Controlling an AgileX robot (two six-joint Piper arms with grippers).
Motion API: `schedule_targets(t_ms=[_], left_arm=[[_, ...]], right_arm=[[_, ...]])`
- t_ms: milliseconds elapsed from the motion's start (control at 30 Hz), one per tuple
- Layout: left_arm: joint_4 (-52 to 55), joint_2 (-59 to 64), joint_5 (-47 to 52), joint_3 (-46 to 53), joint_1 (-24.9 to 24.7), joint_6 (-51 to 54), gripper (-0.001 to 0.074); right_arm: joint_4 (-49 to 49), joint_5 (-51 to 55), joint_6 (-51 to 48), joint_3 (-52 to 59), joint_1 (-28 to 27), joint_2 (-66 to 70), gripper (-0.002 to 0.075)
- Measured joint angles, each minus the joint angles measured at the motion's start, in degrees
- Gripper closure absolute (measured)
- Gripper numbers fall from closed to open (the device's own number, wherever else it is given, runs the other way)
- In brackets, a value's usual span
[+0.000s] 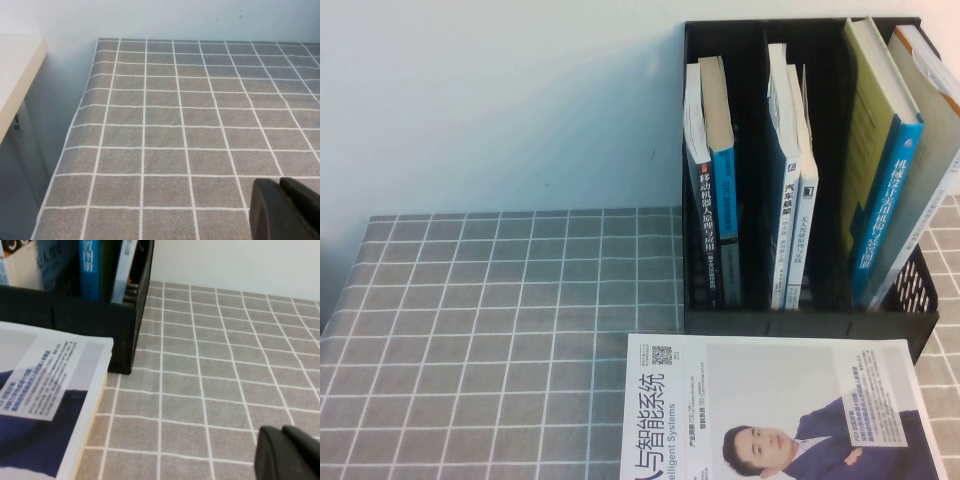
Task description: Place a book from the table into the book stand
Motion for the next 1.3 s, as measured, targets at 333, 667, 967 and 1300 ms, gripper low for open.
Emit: schedule_targets(t_ms=[333, 667, 967, 1300], left_arm=[[0.0, 0.0, 0.0, 0.0, 0.0, 0.0, 0.0735], [0.0, 0.0, 0.0, 0.0, 0.0, 0.0, 0.0736], [0.0, 0.0, 0.0, 0.0, 0.0, 0.0, 0.0736], [0.0, 0.0, 0.0, 0.0, 0.0, 0.0, 0.0736]], right_arm=[[0.1, 1.0, 0.2, -0.3, -0.3, 0.0, 0.0729], [0.1, 1.2, 0.2, -0.2, -0.3, 0.0, 0.0729], [0.1, 1.2, 0.2, -0.2, -0.3, 0.0, 0.0729], [0.1, 1.2, 0.2, -0.2, -0.3, 0.0, 0.0729]])
